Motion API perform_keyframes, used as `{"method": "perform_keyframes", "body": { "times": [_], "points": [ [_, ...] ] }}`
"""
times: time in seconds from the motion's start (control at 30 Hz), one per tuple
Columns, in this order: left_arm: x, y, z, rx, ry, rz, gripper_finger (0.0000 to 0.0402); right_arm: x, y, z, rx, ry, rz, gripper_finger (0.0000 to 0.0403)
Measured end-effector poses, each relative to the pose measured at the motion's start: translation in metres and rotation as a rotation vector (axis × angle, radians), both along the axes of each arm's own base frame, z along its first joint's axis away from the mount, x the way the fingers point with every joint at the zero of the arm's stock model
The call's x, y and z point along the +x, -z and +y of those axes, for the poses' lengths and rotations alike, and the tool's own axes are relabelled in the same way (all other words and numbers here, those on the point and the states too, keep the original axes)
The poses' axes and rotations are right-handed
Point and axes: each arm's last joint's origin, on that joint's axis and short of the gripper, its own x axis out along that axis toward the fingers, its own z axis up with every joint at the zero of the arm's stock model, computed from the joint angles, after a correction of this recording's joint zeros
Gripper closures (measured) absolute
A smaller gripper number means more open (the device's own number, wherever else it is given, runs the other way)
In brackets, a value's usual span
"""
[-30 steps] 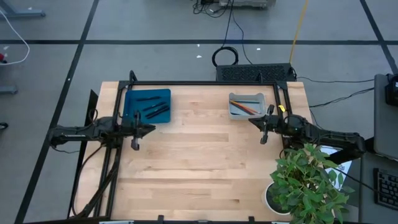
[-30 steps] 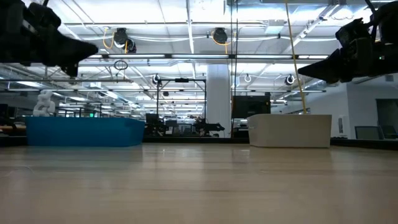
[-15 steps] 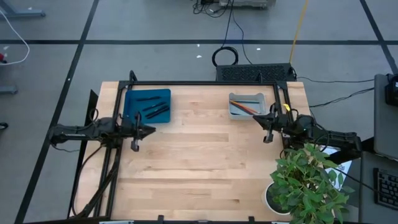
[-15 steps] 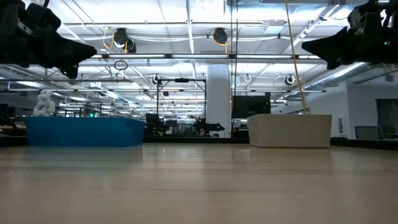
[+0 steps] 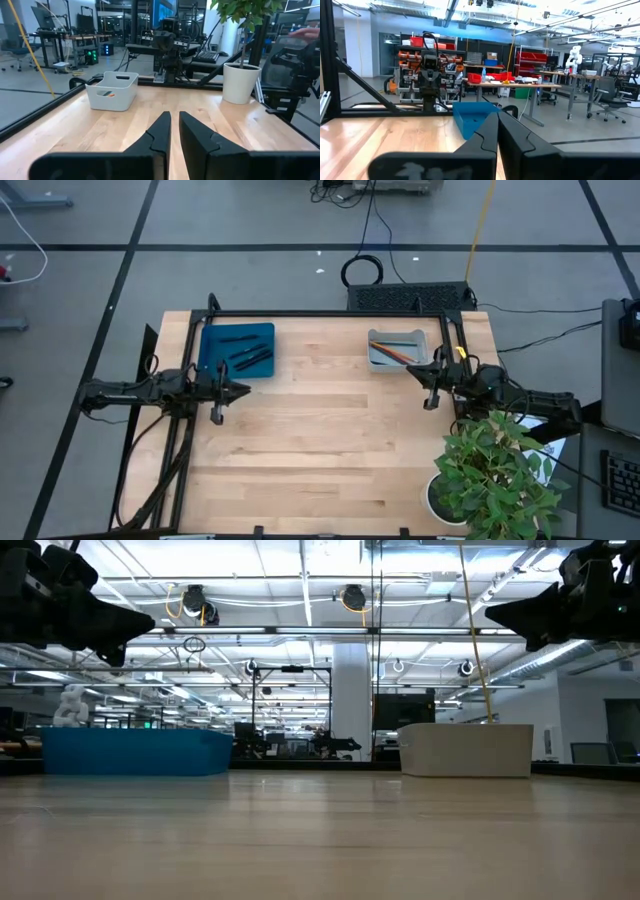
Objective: Sort pens & pencils
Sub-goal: Return to Home Position
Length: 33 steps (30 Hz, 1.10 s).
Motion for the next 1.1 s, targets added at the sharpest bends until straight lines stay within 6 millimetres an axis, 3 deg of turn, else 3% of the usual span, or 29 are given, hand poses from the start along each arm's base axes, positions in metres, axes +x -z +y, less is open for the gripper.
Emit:
{"method": "perform_keyframes", "body": {
  "times": [0.17,0.2,0.3,0.4,0.53,0.7,1.1],
  "points": [
    [0.0,0.0,0.001,-0.004,-0.028,-0.003,0.036,0.0,0.0,0.0,0.0,0.0,-0.001,0.0403],
    [0.0,-0.001,0.004,-0.019,-0.125,-0.016,0.036,0.0,0.0,0.0,0.0,0.0,0.0,0.0403],
    [-0.002,0.0,0.018,0.054,-0.673,0.029,0.036,0.0,0.0,0.0,0.0,-0.001,-0.001,0.0403],
    [-0.011,-0.003,0.027,0.095,-1.1,0.059,0.036,0.0,0.0,0.0,0.0,-0.001,0.0,0.0403],
    [-0.019,-0.002,0.03,0.133,-1.408,0.141,0.036,0.0,0.0,0.0,-0.001,0.0,-0.005,0.0403],
    [-0.021,-0.002,0.03,0.145,-1.463,0.164,0.036,0.0,0.0,0.0,0.0,0.0,-0.002,0.0403],
    [-0.016,-0.002,0.029,0.158,-1.287,0.139,0.036,0.0,0.001,0.0,0.054,-0.01,-0.005,0.0403]
  ]
}}
